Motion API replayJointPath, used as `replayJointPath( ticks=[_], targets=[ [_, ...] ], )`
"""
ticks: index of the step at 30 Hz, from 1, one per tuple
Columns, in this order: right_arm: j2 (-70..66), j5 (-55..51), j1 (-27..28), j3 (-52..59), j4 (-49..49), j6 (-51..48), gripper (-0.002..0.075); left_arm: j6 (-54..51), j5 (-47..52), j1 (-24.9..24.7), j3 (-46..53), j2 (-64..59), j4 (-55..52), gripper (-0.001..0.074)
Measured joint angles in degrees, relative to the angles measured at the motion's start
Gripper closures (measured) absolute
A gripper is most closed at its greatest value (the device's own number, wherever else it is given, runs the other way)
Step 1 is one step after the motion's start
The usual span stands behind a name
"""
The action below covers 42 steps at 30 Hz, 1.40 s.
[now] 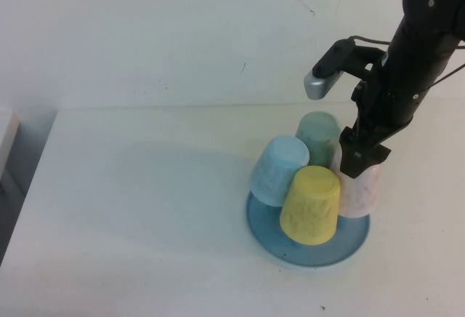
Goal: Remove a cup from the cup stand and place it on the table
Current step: Pick up the cup from the rack, then hand over the cup
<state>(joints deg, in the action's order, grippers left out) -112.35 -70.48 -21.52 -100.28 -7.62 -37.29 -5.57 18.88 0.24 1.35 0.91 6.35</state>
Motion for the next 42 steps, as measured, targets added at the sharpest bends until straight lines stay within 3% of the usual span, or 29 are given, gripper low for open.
replayJointPath(
  ticks=[17,30,42],
  targets=[
    [-2.2,0.0,0.0,1.9,0.4,0.6,0.0099,0.1,0.0,0.0,0.0,0.0,0.0,0.0738],
    [-2.7,0.2,0.0,1.9,-0.6,0.6,0.0141,0.1,0.0,0.0,0.0,0.0,0.0,0.0738],
    [10.6,0.0,0.0,2.4,2.9,2.9,0.0141,0.1,0.0,0.0,0.0,0.0,0.0,0.0738]
  ],
)
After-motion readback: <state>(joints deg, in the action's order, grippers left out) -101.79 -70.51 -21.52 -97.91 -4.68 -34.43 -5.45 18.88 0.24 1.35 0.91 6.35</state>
